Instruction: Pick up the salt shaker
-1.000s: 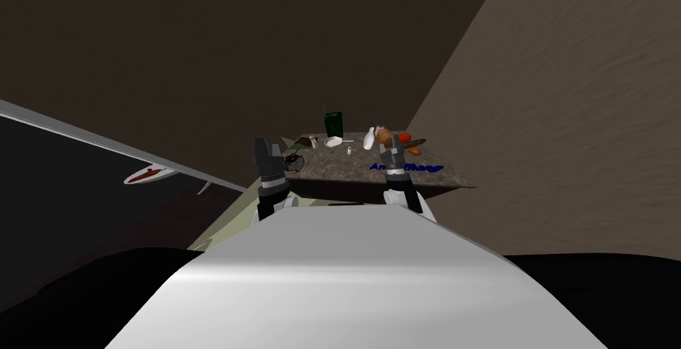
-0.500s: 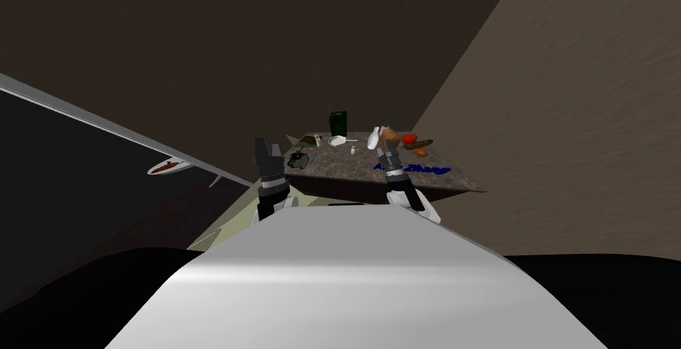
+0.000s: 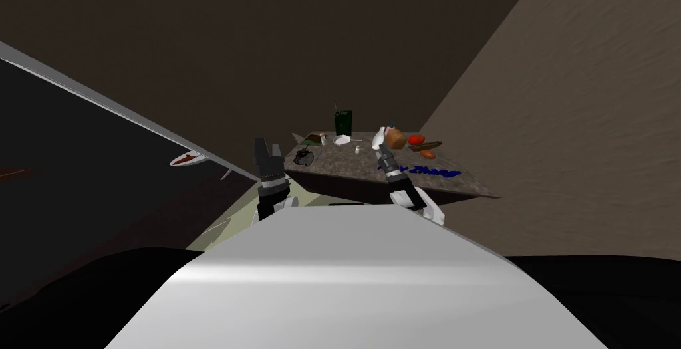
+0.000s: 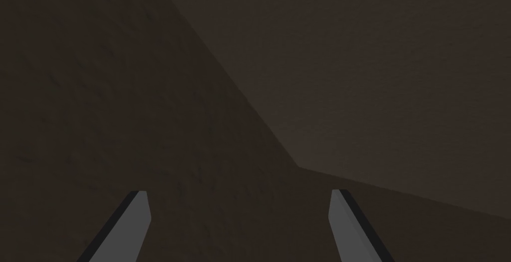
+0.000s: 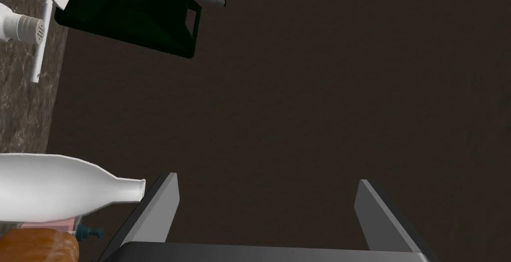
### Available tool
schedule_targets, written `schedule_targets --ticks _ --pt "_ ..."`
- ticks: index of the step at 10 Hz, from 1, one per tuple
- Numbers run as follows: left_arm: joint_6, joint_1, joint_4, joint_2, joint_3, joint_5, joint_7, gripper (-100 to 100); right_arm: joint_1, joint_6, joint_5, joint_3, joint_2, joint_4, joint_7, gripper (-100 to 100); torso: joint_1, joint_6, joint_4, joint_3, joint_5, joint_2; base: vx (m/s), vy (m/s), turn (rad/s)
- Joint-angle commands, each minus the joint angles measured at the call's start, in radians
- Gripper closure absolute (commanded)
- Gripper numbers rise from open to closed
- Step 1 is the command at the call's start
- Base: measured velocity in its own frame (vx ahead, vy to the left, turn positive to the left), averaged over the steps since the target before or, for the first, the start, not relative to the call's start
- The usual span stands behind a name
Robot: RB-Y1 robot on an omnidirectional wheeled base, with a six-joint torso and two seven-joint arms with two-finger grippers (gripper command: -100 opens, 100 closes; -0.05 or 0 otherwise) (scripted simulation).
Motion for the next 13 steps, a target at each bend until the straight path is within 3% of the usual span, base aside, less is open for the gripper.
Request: schedule_targets --ticks 1,6,8,9,13 --pt "0.000 0.000 0.000 0.000 0.000 0.000 0.000 0 0.000 0.001 -0.004 0.001 -0.029 0.015 0.007 -100 0.000 0.000 0.000 0.000 0.000 0.000 -0.019 0.025 0.057" --pt "0.000 0.000 0.000 0.000 0.000 0.000 0.000 0 -0.021 0.044 -0.016 0.020 -0.161 0.090 0.052 -100 0.001 0.000 0.000 0.001 0.000 0.001 -0.027 0.035 0.120" --pt "0.000 0.000 0.000 0.000 0.000 0.000 0.000 0 -0.035 0.078 -0.023 0.034 -0.228 0.145 0.077 -100 0.001 0.000 0.000 0.000 0.000 0.000 -0.019 0.058 0.150" --pt "0.000 0.000 0.000 0.000 0.000 0.000 0.000 0 -0.035 0.078 -0.023 0.034 -0.249 0.145 0.077 -100 0.002 0.000 0.000 0.000 0.000 0.000 -0.017 0.045 0.094" --pt "0.000 0.000 0.000 0.000 0.000 0.000 0.000 0 -0.059 0.138 -0.029 0.059 -0.366 0.234 0.104 -100 0.001 0.001 0.000 0.000 0.000 -0.001 -0.007 0.048 0.143"
